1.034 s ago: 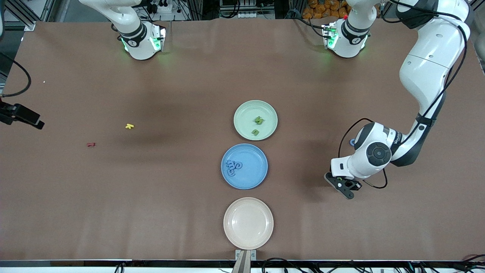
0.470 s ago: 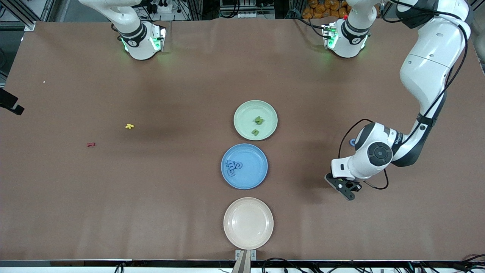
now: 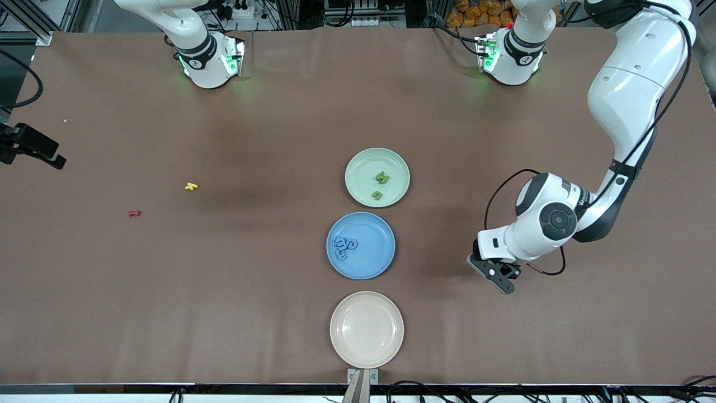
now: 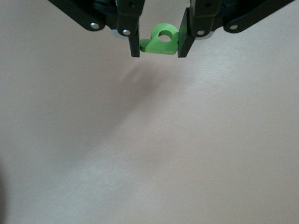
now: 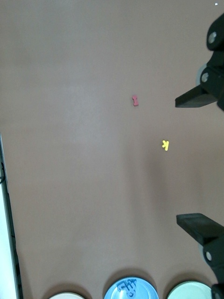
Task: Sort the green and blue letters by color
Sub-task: 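Carry the green a over the green plate with the left gripper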
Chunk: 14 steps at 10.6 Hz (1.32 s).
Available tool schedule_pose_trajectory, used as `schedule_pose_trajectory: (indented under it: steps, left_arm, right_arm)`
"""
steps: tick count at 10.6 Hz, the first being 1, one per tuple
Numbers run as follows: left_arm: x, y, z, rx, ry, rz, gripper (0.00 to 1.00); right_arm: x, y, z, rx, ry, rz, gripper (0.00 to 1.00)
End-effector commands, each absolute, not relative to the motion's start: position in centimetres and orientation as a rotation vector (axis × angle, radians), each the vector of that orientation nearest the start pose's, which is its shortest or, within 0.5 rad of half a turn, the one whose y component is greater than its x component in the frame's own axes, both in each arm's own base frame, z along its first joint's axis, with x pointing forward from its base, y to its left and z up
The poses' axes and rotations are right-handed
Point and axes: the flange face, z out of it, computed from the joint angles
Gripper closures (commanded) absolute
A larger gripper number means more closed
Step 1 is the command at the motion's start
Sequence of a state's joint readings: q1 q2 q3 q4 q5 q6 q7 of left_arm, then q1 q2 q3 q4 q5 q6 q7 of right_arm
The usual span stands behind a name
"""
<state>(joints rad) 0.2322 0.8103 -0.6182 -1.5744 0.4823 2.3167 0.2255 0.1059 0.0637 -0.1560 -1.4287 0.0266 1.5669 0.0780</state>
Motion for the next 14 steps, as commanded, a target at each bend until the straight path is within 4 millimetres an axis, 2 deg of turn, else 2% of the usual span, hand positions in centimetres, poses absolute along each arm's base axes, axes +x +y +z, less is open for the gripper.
schedule_pose_trajectory:
  steps: [1,3,5,6,7,9,10,12,14]
  left_arm:
    - [65.7,-23.8,27.3,-3.089,0.958,-0.068,1.0]
    - [62.5,-29.8,28.9,-3.11,0.83,0.007,1.0]
    - [58.1,-37.4,28.8,-3.157,0.574,0.046,1.0]
    - [55.9,-40.6,28.6,-3.175,0.446,0.059,1.0]
    - [54.3,-42.7,28.1,-3.185,0.338,0.081,1.0]
    - [49.3,-48.4,27.6,-3.177,0.193,0.093,1.0]
    - [47.1,-50.5,26.8,-3.159,0.106,0.085,1.0]
    - [44.4,-52.8,25.2,-3.129,0.003,0.066,1.0]
    - [43.0,-53.8,23.8,-3.098,-0.04,0.054,1.0]
  right_arm:
    - [57.7,-1.3,65.2,-3.116,0.212,-0.101,0.0]
    - [57.8,-1.4,65.2,-3.12,0.215,-0.111,0.0]
    - [57.7,-1.8,64.7,-3.121,0.223,-0.092,0.0]
    - [57.6,-2.2,63.5,-3.123,0.229,-0.062,0.0]
    - [57.7,-2.3,63.2,-3.123,0.232,-0.066,0.0]
    - [57.8,-2.4,61.8,-3.122,0.233,-0.061,0.0]
    - [57.8,-2.4,61.2,-3.122,0.233,-0.054,0.0]
    - [57.8,-2.3,61.3,-3.121,0.231,-0.056,0.0]
    - [58.0,-2.0,62.3,-3.121,0.23,-0.087,0.0]
